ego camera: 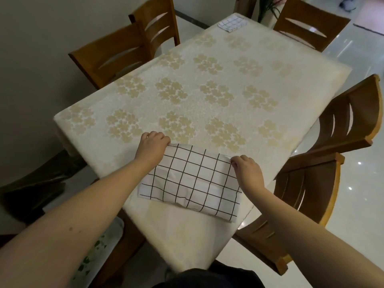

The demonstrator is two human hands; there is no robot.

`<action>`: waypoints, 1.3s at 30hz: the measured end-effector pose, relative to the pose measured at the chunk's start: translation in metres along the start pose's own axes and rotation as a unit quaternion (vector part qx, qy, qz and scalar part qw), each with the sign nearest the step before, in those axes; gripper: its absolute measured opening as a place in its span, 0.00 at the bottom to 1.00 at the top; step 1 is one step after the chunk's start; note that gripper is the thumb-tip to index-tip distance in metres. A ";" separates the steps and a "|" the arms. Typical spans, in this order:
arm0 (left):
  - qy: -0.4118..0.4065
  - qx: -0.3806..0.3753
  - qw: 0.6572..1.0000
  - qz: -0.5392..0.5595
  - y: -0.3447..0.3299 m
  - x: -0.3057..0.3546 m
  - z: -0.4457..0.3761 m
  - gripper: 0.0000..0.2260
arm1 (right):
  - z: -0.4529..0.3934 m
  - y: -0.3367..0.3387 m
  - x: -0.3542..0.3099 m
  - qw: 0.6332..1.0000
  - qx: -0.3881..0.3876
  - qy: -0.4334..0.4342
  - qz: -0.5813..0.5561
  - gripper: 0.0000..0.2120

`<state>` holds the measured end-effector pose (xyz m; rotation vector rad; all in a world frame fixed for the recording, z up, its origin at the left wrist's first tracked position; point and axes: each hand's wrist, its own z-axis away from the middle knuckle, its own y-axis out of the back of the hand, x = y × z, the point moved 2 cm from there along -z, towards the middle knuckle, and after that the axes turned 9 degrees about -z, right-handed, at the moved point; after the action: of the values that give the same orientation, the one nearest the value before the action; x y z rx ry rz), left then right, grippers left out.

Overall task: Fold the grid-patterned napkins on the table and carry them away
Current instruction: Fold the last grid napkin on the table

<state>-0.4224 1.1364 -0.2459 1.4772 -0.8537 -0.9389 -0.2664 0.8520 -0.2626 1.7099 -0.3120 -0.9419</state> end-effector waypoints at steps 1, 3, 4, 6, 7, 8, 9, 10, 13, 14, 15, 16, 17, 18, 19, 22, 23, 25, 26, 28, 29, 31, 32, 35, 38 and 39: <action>0.002 -0.013 1.000 -0.004 -0.007 0.000 -0.005 0.09 | -0.007 -0.005 0.003 1.000 -0.005 0.000 -0.005 0.07; 0.006 -0.034 0.999 -0.010 -0.022 0.000 -0.014 0.09 | -0.019 -0.014 0.009 1.000 -0.019 -0.003 -0.012 0.07; 0.009 -0.042 0.999 -0.009 -0.028 0.000 -0.018 0.09 | -0.025 -0.018 0.011 1.000 -0.026 -0.005 -0.013 0.07; 0.015 -0.053 0.998 -0.002 -0.039 0.000 -0.023 0.09 | -0.035 -0.027 0.016 0.999 -0.035 -0.010 -0.014 0.07; 0.020 -0.055 0.998 0.006 -0.043 0.000 -0.025 0.09 | -0.040 -0.031 0.019 0.999 -0.038 -0.011 -0.014 0.08; 0.026 -0.055 0.998 0.019 -0.046 0.000 -0.026 0.10 | -0.044 -0.035 0.021 0.999 -0.040 -0.012 -0.015 0.09; 0.031 -0.051 0.998 0.033 -0.048 0.001 -0.025 0.11 | -0.048 -0.038 0.023 0.999 -0.043 -0.010 -0.015 0.10; 0.033 -0.045 0.998 0.041 -0.049 0.002 -0.024 0.14 | -0.051 -0.042 0.024 0.999 -0.044 -0.007 -0.015 0.09; 0.026 -0.053 0.997 0.058 -0.051 0.008 -0.012 0.21 | -0.056 -0.052 0.026 0.999 -0.044 0.003 -0.015 0.07; 0.023 -0.056 0.996 0.067 -0.053 0.012 -0.004 0.21 | -0.057 -0.055 0.027 0.999 -0.042 0.005 -0.017 0.07; 0.022 -0.054 0.995 0.078 -0.054 0.015 0.005 0.22 | -0.058 -0.058 0.028 0.999 -0.039 0.006 -0.020 0.06; 0.021 -0.052 0.995 0.088 -0.054 0.019 0.016 0.22 | -0.058 -0.060 0.029 0.999 -0.036 0.007 -0.022 0.06; 0.018 -0.053 0.994 0.096 -0.055 0.022 0.028 0.23 | -0.059 -0.062 0.030 0.999 -0.033 0.007 -0.023 0.06; 0.013 -0.054 0.993 0.102 -0.057 0.026 0.040 0.23 | -0.059 -0.064 0.031 0.999 -0.032 0.009 -0.021 0.05; 0.006 -0.054 0.993 0.106 -0.059 0.029 0.052 0.23 | -0.059 -0.066 0.032 0.999 -0.030 0.012 -0.017 0.06; -0.010 -0.073 0.991 0.108 -0.071 0.034 0.081 0.24 | -0.059 -0.070 0.035 0.999 -0.026 0.019 0.004 0.08; -0.016 -0.084 0.991 0.106 -0.076 0.035 0.087 0.24 | -0.058 -0.069 0.034 0.999 -0.027 0.015 0.011 0.09; -0.023 -0.104 0.989 0.104 -0.082 0.034 0.093 0.26 | -0.055 -0.066 0.029 1.000 -0.015 -0.004 0.022 0.14; -0.023 -0.114 0.988 0.104 -0.083 0.033 0.094 0.27 | -0.051 -0.063 0.024 1.000 -0.006 -0.013 0.026 0.17; -0.027 -0.132 0.986 0.098 -0.085 0.031 0.093 0.29 | -0.039 -0.056 0.006 1.000 0.008 -0.008 0.024 0.20; -0.033 -0.131 0.986 0.096 -0.085 0.031 0.091 0.30 | -0.030 -0.053 -0.005 1.000 0.008 -0.004 0.013 0.21; -0.039 -0.124 0.986 0.100 -0.083 0.030 0.089 0.30 | -0.004 -0.052 -0.029 1.000 -0.014 -0.017 -0.010 0.22; -0.038 -0.117 0.987 0.103 -0.082 0.029 0.089 0.29 | 0.011 -0.055 -0.041 0.999 -0.023 -0.024 -0.014 0.22; -0.035 -0.084 0.988 0.121 -0.077 0.030 0.103 0.28 | 0.063 -0.072 -0.072 0.998 -0.024 -0.041 -0.028 0.23; -0.052 -0.080 0.987 0.131 -0.078 0.035 0.128 0.28 | 0.106 -0.099 -0.096 0.996 -0.033 -0.068 -0.037 0.26; -0.052 -0.092 0.986 0.127 -0.082 0.036 0.134 0.28 | 0.114 -0.106 -0.100 0.995 -0.034 -0.083 -0.036 0.27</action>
<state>-0.5287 1.0568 -0.3378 1.1394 -0.9788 -0.8836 -0.4397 0.8744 -0.3234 1.5921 -0.3245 -1.1393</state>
